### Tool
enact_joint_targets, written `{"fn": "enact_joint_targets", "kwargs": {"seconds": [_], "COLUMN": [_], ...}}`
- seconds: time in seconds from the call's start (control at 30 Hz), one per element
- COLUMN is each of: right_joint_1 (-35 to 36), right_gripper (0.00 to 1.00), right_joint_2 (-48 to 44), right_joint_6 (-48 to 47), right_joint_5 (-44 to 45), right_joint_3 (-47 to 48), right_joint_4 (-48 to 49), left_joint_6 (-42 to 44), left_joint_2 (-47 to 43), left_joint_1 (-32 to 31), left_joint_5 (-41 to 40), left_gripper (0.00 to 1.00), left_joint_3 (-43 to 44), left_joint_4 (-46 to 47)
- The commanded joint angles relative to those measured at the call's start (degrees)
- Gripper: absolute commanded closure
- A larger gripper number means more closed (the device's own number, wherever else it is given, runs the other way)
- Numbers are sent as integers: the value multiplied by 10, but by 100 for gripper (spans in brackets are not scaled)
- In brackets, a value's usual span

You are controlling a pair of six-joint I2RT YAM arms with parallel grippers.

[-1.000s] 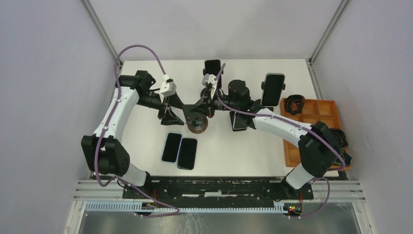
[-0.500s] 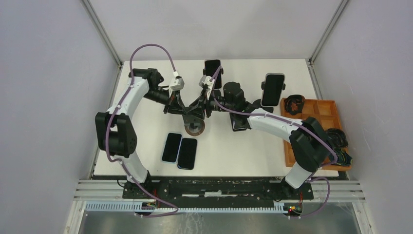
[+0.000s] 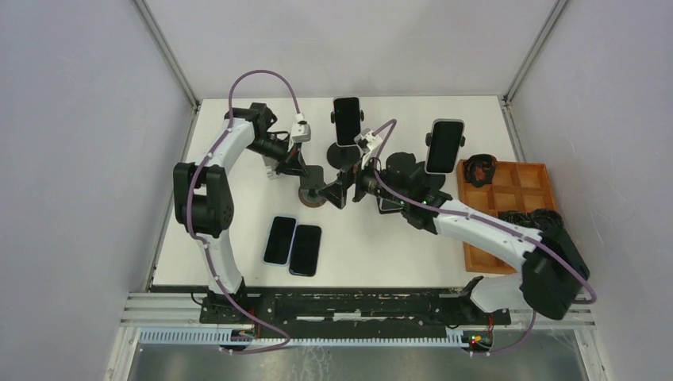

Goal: Remove the phone from the phone stand

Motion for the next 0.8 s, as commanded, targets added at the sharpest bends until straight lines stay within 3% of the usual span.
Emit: {"fn": "enact_joint_targets", "kwargs": {"seconds": [0.0,0.1,0.37,0.57,0.7,0.77], "right_joint_1": [72,86,86,79,50,33], "right_gripper": [2,2,2,2,2,2], "right_joint_2": [-103,-145,-178,-194,-197,-200], "right_joint_6": [80,118,43,-93,-78,-63], "right_joint_5": [133,171,214,319,301,278], "right_joint_3": [5,12,85,101,59,27], "right_joint_4": [-166,-212,-306,-290,-256,-245], "left_joint_6": [-23,-36,-110,-114,-111,-112], "left_joint_2": [19,31,39,40,39,35], "left_joint_1": [-1,-4,-22,-21,-21,-21], "left_joint_5": [1,-1,-38,-45,-38,-39], "left_gripper": [98,98,91,76,62,51], "left_joint_3": [44,50,41,51,54,59], "left_joint_4": [18,24,89,94,92,87]}}
